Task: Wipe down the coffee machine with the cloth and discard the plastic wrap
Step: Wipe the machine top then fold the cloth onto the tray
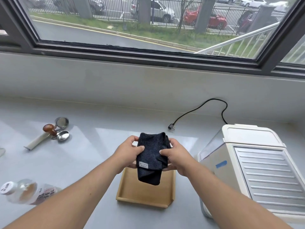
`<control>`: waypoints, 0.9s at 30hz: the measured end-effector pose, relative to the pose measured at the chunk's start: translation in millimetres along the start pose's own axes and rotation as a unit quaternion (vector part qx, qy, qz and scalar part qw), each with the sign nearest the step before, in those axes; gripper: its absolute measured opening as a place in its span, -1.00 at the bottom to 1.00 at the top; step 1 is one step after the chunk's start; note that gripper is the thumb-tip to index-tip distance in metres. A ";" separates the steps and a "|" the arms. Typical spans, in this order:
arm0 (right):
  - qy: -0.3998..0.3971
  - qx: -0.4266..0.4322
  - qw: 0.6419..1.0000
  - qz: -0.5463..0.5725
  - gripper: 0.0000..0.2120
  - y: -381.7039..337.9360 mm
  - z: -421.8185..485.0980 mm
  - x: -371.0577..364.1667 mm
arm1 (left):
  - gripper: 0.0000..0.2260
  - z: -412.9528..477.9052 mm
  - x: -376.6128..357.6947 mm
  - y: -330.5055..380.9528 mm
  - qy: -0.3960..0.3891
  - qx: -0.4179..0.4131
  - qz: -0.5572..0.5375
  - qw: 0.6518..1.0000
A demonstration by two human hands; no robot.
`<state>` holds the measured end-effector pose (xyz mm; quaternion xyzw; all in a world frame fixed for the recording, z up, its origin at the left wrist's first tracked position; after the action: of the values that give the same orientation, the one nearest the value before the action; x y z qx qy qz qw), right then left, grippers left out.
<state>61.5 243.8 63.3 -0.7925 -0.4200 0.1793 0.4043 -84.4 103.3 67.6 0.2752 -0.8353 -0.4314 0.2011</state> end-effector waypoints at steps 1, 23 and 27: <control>0.000 -0.002 1.000 0.002 -0.66 4.1 1.4 -0.5 | -0.85 2.0 -1.4 -4.1 0.000 0.003 0.001 1.000; 0.037 -0.069 0.997 -0.016 -0.73 72.9 31.1 -12.8 | -0.67 32.2 -10.1 -78.1 0.027 0.063 0.094 0.993; 0.036 -0.071 0.997 -0.021 -0.69 78.9 34.6 -14.8 | -0.72 34.2 -8.4 -82.7 0.033 0.058 0.117 0.991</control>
<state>72.4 223.5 -21.1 -0.8161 -0.4331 0.1117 0.3659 -73.8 90.1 -20.7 0.2006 -0.8783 -0.3465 0.2612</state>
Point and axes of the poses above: each hand's wrist, its own z-axis towards the middle knuckle, its own x-axis out of the back of the hand, y = z × x, the point moved 5 cm from there along z, towards the middle knuckle, and after that the axes turned 4 degrees about -z, right-handed, at the moved point
